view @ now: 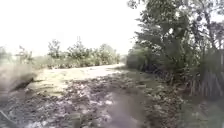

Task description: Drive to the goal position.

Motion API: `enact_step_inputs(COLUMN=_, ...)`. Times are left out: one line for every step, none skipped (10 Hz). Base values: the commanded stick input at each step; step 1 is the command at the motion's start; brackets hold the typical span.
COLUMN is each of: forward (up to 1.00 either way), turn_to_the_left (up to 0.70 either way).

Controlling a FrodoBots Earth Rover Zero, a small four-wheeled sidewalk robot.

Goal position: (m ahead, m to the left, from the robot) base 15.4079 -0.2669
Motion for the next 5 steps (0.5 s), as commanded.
enact_step_inputs(forward=0.85, turn_to_the_left=0.00)
enact_step_inputs(forward=0.85, turn_to_the_left=0.00)
enact_step_inputs(forward=0.85, turn_to_the_left=0.00)
enact_step_inputs(forward=0.85, turn_to_the_left=0.00)
enact_step_inputs(forward=0.85, turn_to_the_left=0.00)
